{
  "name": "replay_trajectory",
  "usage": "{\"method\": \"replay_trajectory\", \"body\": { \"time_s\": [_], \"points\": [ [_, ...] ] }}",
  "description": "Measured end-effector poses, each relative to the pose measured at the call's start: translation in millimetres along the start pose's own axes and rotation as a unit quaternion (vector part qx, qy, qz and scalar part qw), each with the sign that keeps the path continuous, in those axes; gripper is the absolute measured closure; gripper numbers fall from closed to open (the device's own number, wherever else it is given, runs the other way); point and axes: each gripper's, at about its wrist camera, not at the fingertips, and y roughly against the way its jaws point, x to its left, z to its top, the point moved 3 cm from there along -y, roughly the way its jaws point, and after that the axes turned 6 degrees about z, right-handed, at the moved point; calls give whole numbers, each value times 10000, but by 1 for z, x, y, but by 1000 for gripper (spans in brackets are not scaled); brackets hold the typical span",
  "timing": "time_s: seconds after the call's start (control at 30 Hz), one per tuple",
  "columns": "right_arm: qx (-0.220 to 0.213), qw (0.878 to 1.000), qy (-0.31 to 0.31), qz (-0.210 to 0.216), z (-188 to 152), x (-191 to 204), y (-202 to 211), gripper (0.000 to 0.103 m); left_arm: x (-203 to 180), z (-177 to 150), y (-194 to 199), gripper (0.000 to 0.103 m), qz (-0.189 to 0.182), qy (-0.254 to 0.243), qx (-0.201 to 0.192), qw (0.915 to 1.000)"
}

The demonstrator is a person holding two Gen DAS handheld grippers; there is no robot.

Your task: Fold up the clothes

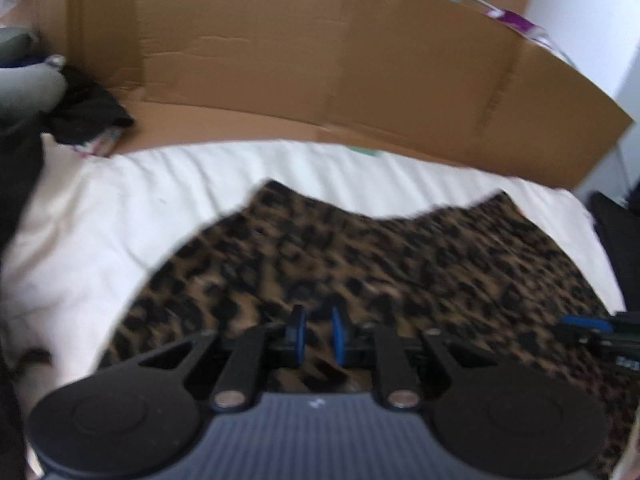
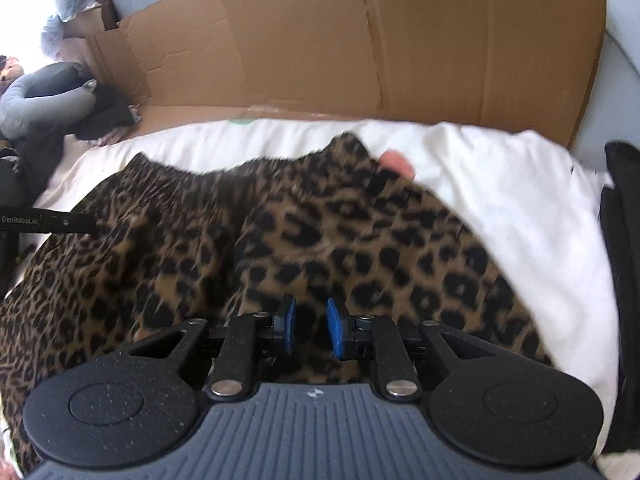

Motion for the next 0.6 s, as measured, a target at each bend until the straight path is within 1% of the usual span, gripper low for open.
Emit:
{"method": "replay_trajectory", "body": {
  "time_s": [0.13,0.2,0.27,0.47,0.6],
  "points": [
    [166,9998,-48,49,-15,-1,-1,79,-13,-25,-4,87,-170,-128,299,9993],
    [295,9995,-23,74,-23,-1,-5,79,-16,-37,-12,87,-164,-183,494,9985],
    [358,9993,23,110,-26,1,-7,79,-17,-44,-17,87,-135,-257,569,9980],
    [176,9998,86,81,-15,5,1,79,-18,-37,-9,87,-184,-162,482,9985],
    [128,9996,181,147,-5,13,-3,79,-22,-33,-7,87,-269,-139,434,9986]
  ]
}}
